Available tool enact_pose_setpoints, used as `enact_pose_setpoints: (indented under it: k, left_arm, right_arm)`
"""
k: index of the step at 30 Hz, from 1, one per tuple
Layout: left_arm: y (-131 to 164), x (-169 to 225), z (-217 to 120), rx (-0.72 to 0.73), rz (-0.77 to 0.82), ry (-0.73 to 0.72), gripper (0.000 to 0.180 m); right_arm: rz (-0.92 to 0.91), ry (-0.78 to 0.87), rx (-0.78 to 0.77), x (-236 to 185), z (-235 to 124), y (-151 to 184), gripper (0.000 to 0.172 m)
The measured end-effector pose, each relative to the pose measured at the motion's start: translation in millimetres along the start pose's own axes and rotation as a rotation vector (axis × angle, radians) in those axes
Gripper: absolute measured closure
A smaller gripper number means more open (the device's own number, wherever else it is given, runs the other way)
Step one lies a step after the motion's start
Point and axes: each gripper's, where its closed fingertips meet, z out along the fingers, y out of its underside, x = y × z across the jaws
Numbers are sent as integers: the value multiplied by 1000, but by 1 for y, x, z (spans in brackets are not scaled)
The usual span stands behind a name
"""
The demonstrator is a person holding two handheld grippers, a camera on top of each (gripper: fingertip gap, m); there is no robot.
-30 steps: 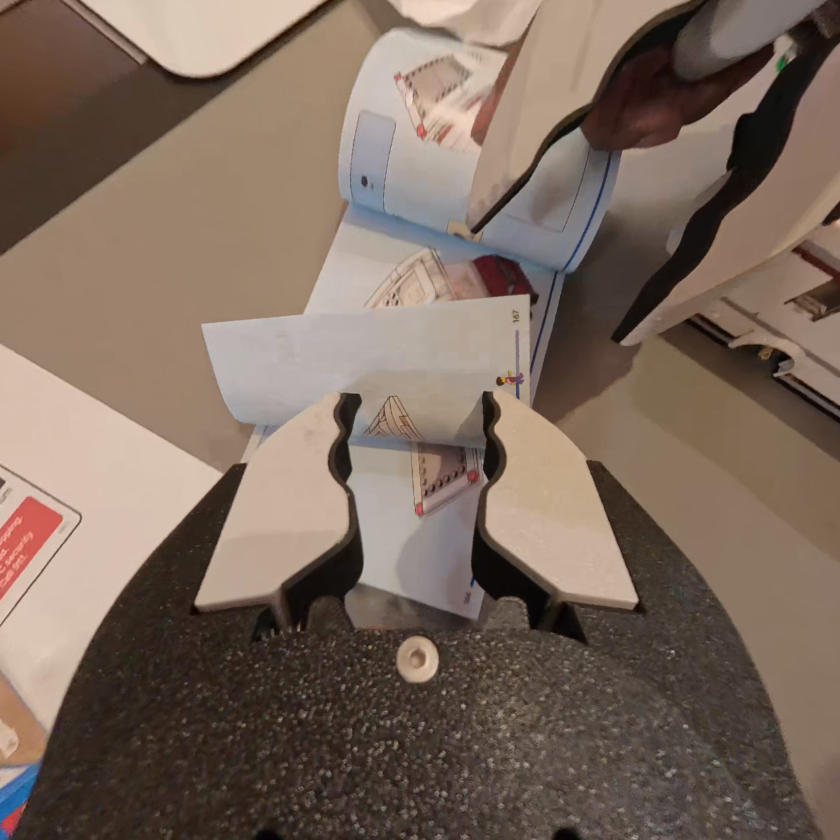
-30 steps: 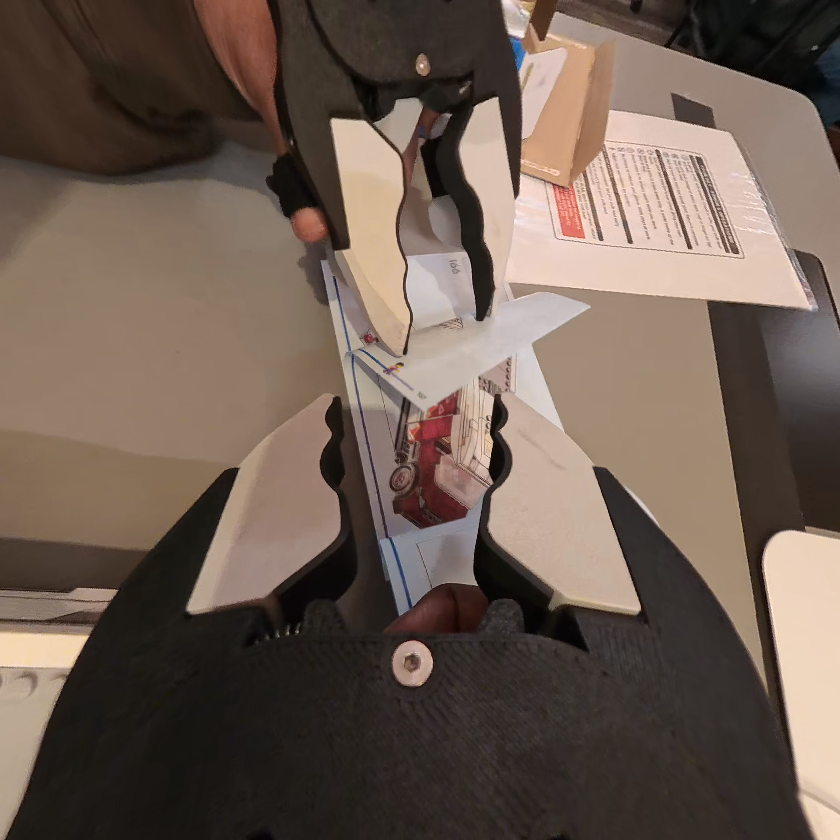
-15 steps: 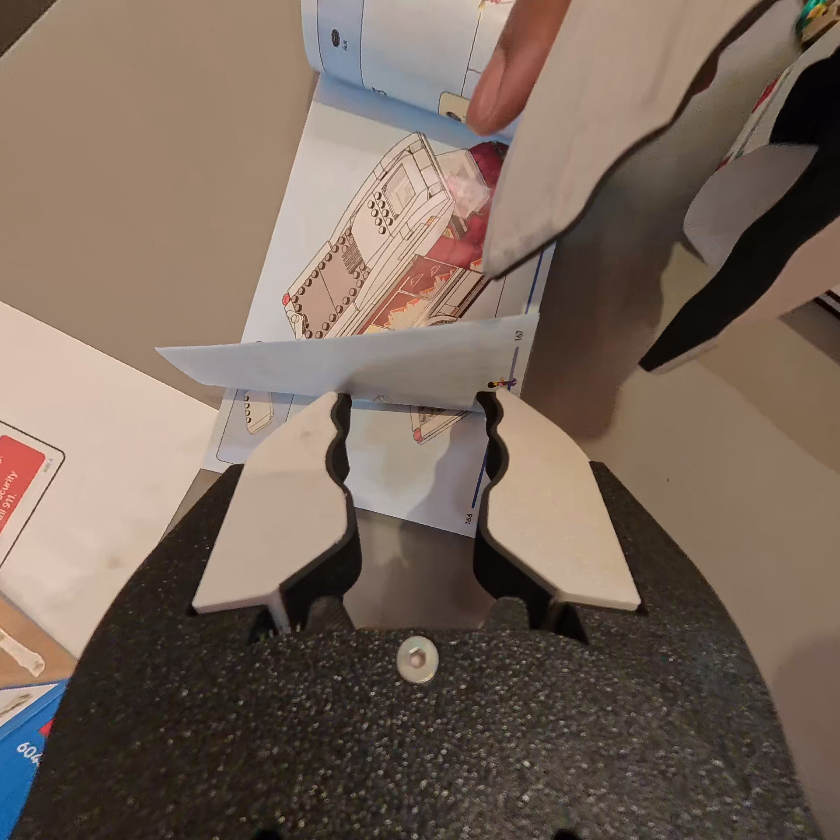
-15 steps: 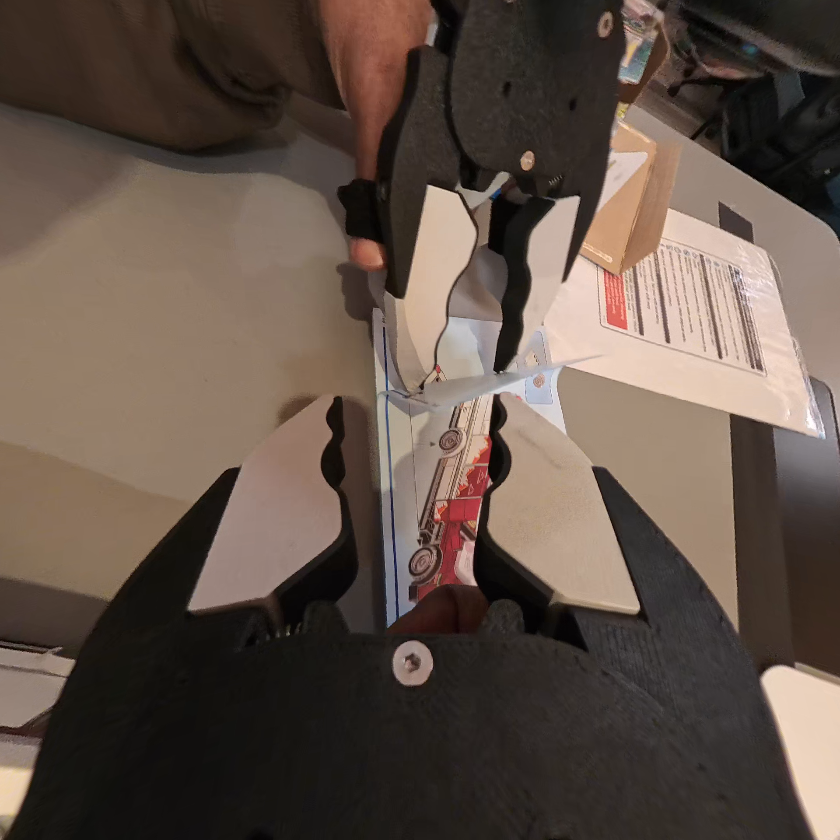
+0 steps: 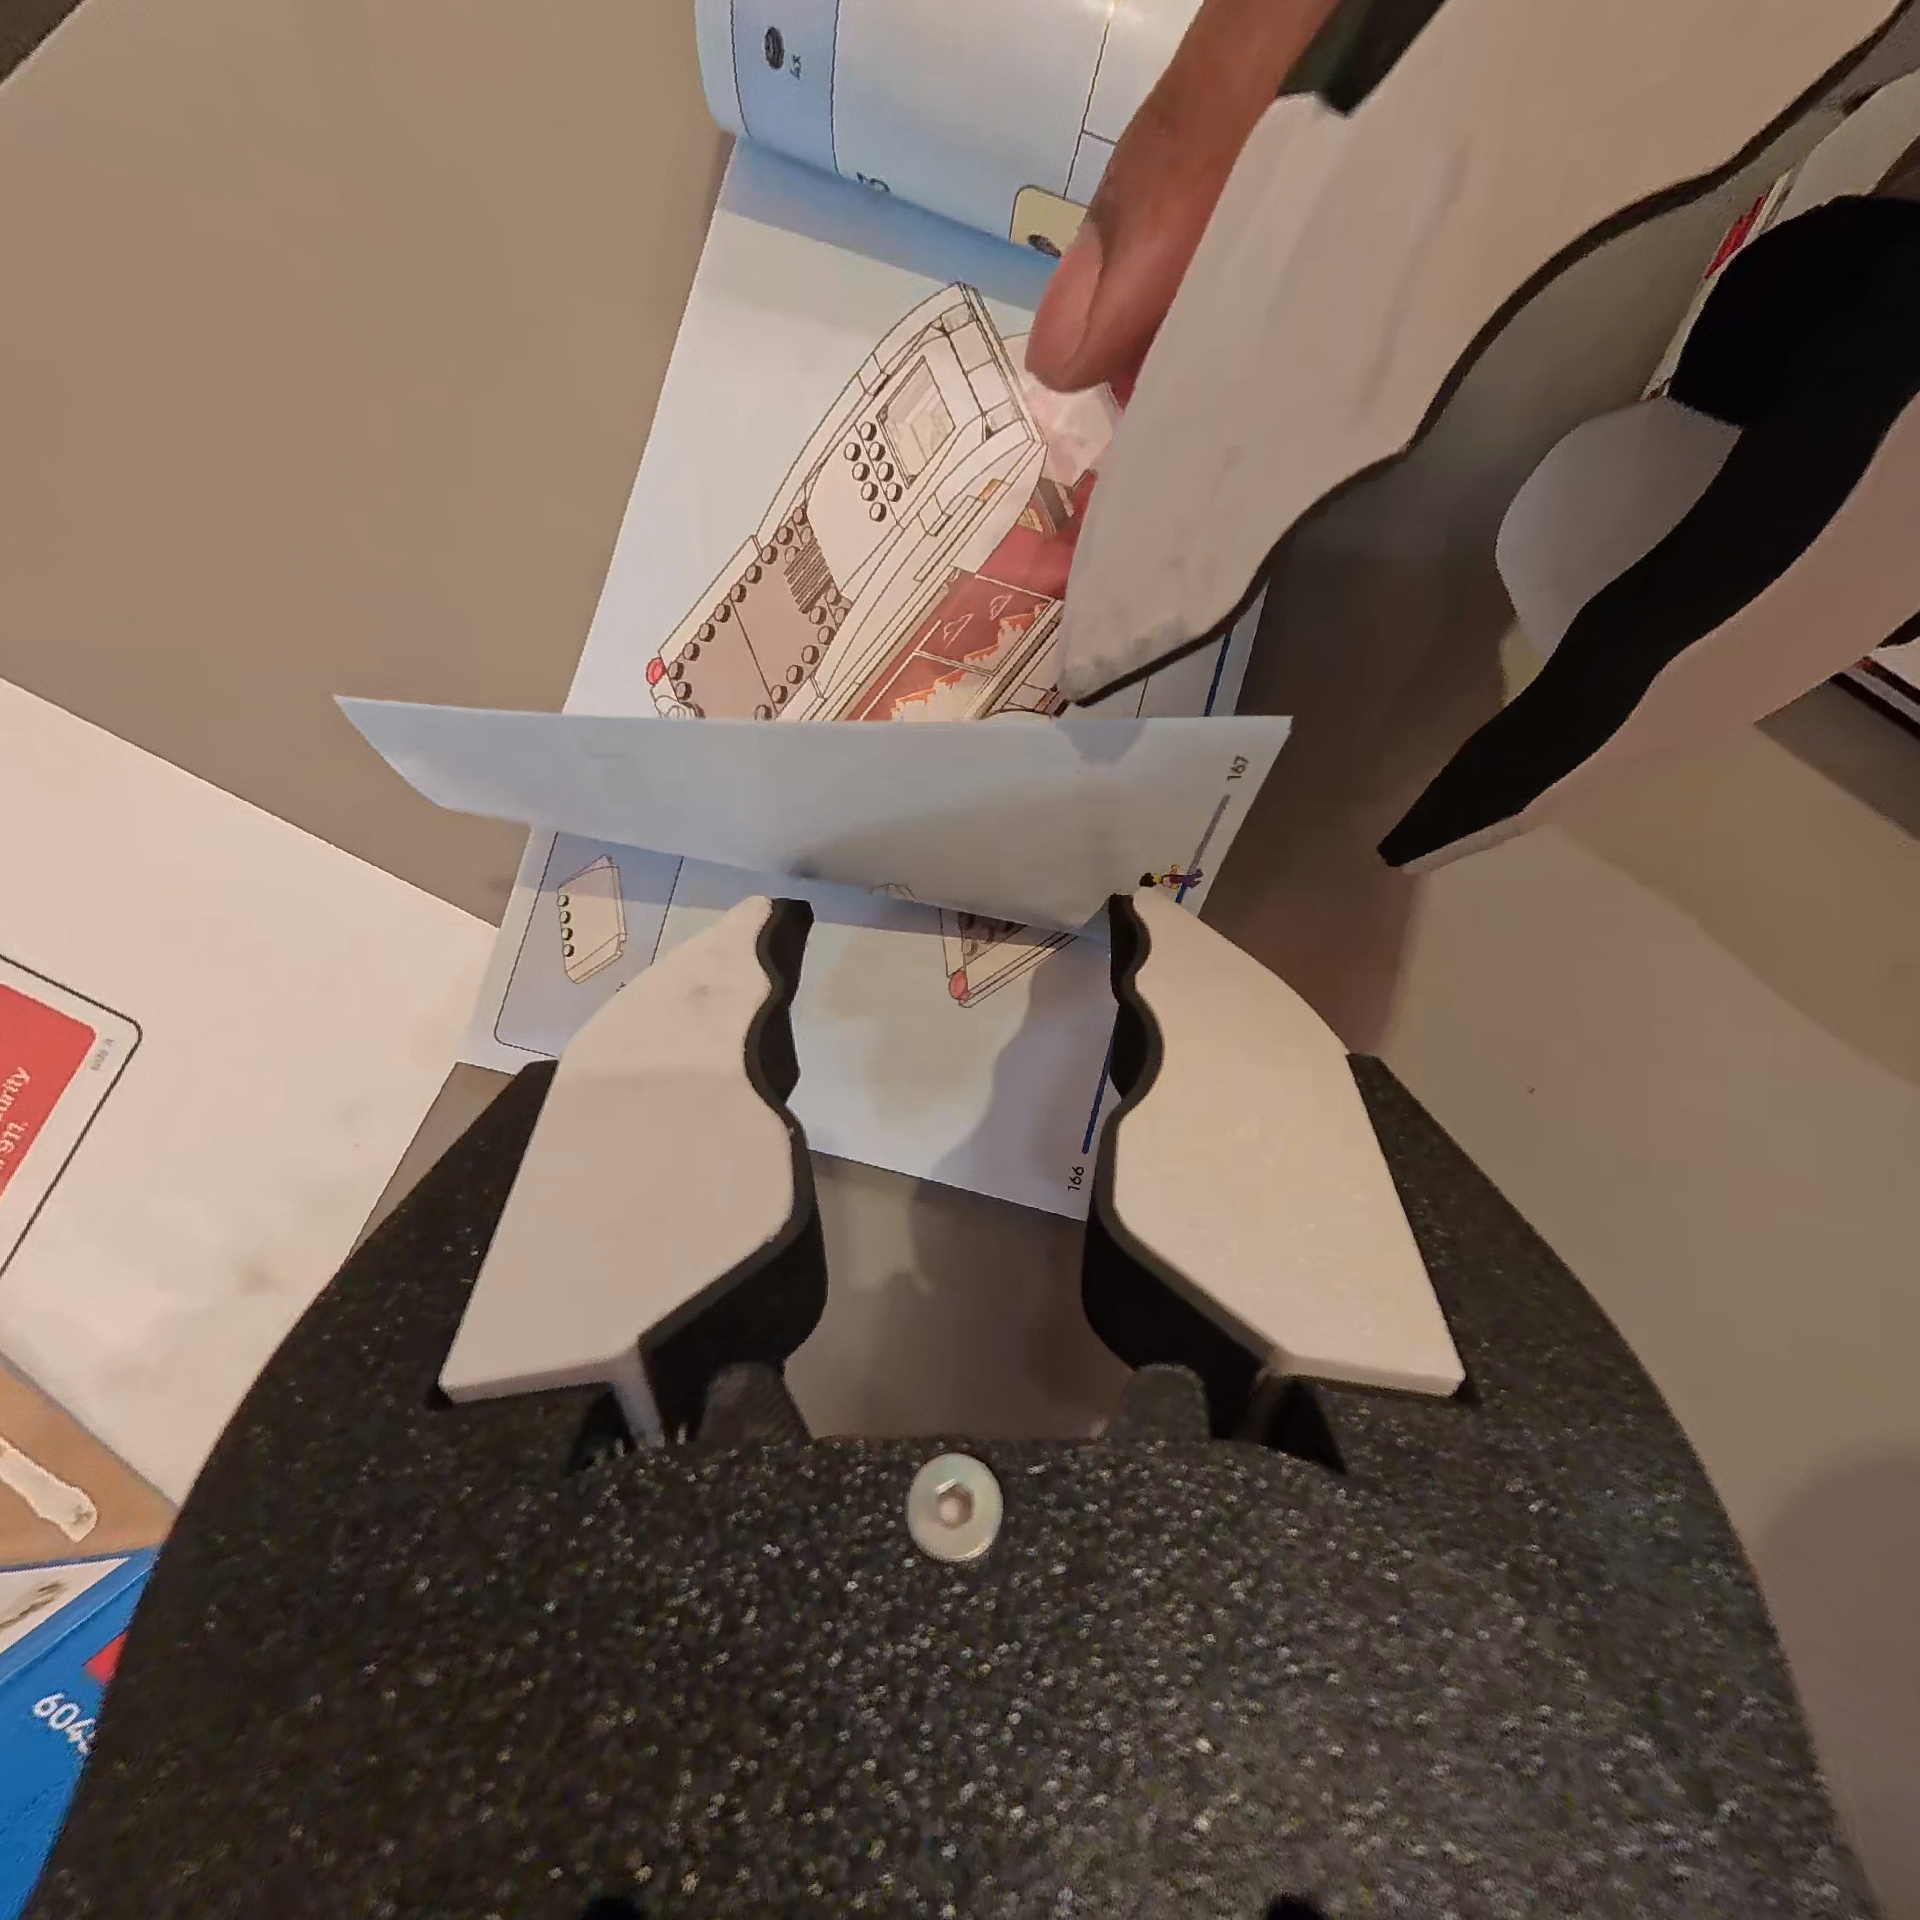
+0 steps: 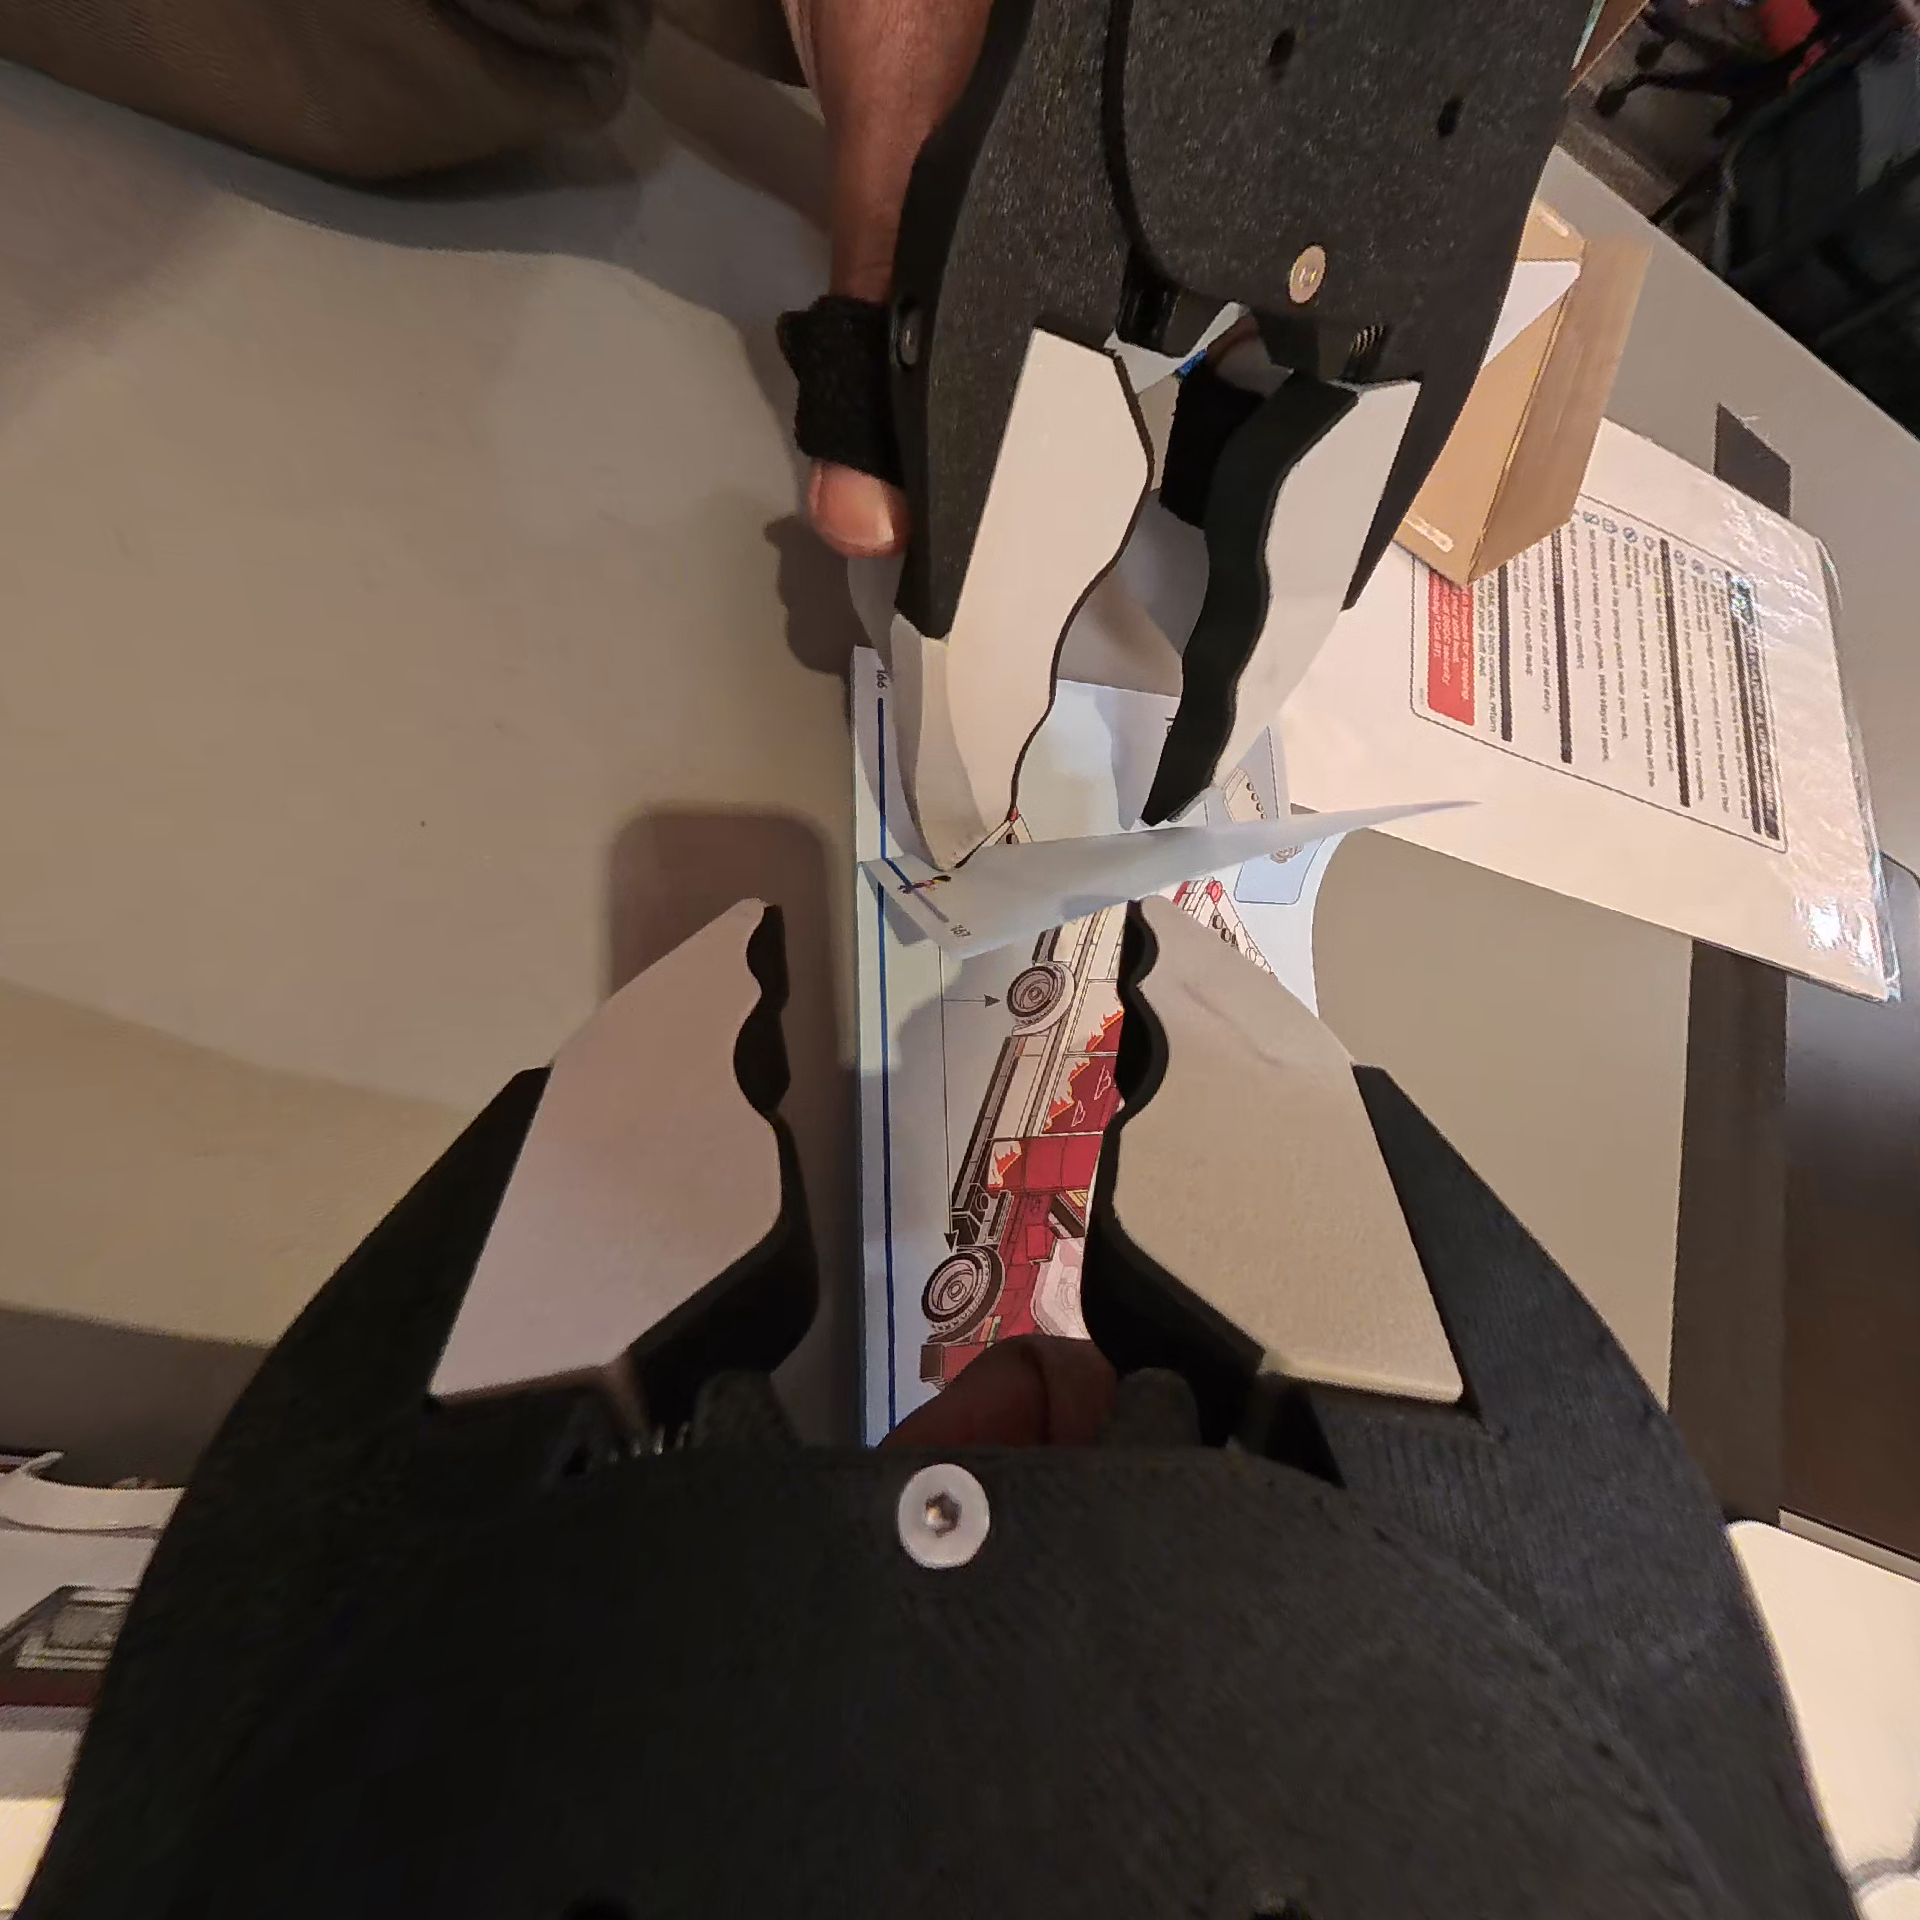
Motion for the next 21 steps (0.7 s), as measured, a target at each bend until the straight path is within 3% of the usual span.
enact_pose_setpoints:
  k: [21]
  left_arm:
    - [1,-1,-1,-5,-1,2,122]
  right_arm:
    - [2,-11,-50,-3,4,9,113]
